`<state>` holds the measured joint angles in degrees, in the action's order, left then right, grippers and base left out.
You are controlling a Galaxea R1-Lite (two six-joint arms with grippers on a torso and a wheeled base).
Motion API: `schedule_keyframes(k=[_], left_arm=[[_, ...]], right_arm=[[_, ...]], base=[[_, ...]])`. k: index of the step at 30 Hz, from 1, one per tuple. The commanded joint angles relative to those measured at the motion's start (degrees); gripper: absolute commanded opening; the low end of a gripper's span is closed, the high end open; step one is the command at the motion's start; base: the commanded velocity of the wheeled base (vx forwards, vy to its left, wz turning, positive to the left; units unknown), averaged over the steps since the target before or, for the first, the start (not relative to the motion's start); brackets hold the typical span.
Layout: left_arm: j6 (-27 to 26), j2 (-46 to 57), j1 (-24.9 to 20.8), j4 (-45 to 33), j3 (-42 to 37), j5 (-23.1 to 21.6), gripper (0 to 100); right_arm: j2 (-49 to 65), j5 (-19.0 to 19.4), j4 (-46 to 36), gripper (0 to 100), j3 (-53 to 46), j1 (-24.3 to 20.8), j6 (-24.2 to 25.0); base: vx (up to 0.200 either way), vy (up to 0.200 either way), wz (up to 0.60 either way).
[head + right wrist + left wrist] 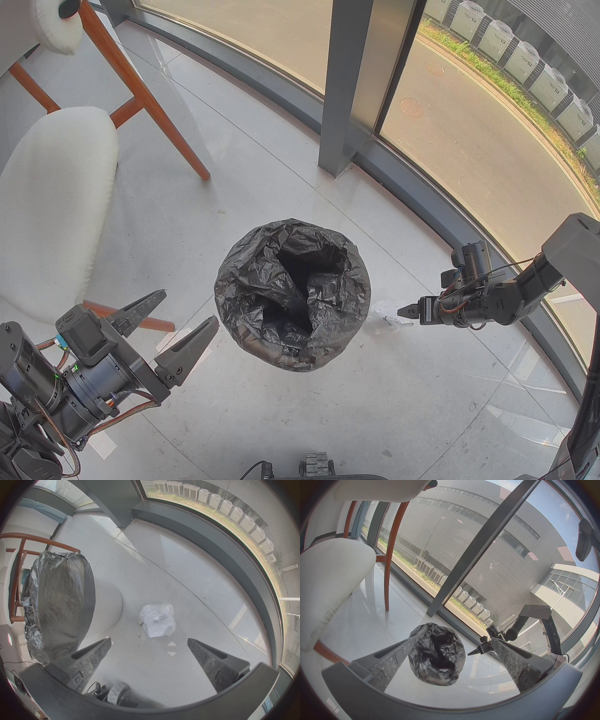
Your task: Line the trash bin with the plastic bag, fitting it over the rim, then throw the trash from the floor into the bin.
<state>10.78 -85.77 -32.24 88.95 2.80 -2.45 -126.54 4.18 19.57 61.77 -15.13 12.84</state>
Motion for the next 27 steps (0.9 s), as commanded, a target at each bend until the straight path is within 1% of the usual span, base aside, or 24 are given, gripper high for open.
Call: schedule_keyframes(k=[1,4,6,8,9,10,11,15,17,18,21,26,27], left_arm=[[-0.9,0.0,0.0,1.0,0.5,0.3,100],[-1.2,0.0,0.0,1.0,-0.7,0.3,100],[-1.2,0.0,0.0,1.0,-1.0,0.3,100],[-1.3,0.0,0.0,1.0,-1.0,0.4,100],[-1.3,0.0,0.0,1.0,-1.0,0.4,100],[-1.3,0.0,0.0,1.0,-1.0,0.4,100],[-1.3,0.0,0.0,1.0,-1.1,0.5,100],[-1.3,-0.3,0.0,1.0,-1.1,0.5,100],[-1.2,-0.4,0.0,1.0,-1.2,0.4,100],[-1.2,-0.5,0.0,1.0,-1.2,0.4,100],[-1.3,-1.3,-0.1,1.0,-1.1,0.3,100],[-2.7,-1.6,-0.1,1.0,-1.2,0.2,100],[-2.7,-1.6,-0.1,1.0,-1.2,0.2,100]], right_arm=[[-8.5,-1.5,0.0,100,9.0,-1.3,-0.2],[-12.2,-3.7,-0.8,100,15.0,-1.5,-0.4],[-12.9,-3.9,-1.3,100,17.0,-1.5,-0.4],[-13.3,-4.4,-5.5,100,21.4,-1.1,0.7],[-13.3,-4.4,-5.9,100,21.6,-1.1,0.8],[-12.9,-4.4,-10.3,100,23.7,-1.0,3.2],[-12.6,-4.4,-12.6,100,24.6,-0.9,5.5],[-12.9,-4.7,-22.1,100,31.3,-0.5,19.4],[-13.1,-5.7,-26.2,100,33.0,0.2,24.1],[-13.2,-5.9,-26.9,100,33.3,0.5,24.9],[-14.4,-6.4,-29.1,100,35.3,1.9,31.4],[-17.2,-6.5,-29.7,100,37.0,1.7,45.3],[-17.3,-6.5,-29.7,100,37.1,1.7,46.6]], base=[[0.000,0.000,0.00],[0.000,0.000,0.00],[0.000,0.000,0.00],[0.000,0.000,0.00],[0.000,0.000,0.00],[0.000,0.000,0.00],[0.000,0.000,0.00],[0.000,0.000,0.00],[0.000,0.000,0.00],[0.000,0.000,0.00],[0.000,0.000,0.00],[0.000,0.000,0.00],[0.000,0.000,0.00]])
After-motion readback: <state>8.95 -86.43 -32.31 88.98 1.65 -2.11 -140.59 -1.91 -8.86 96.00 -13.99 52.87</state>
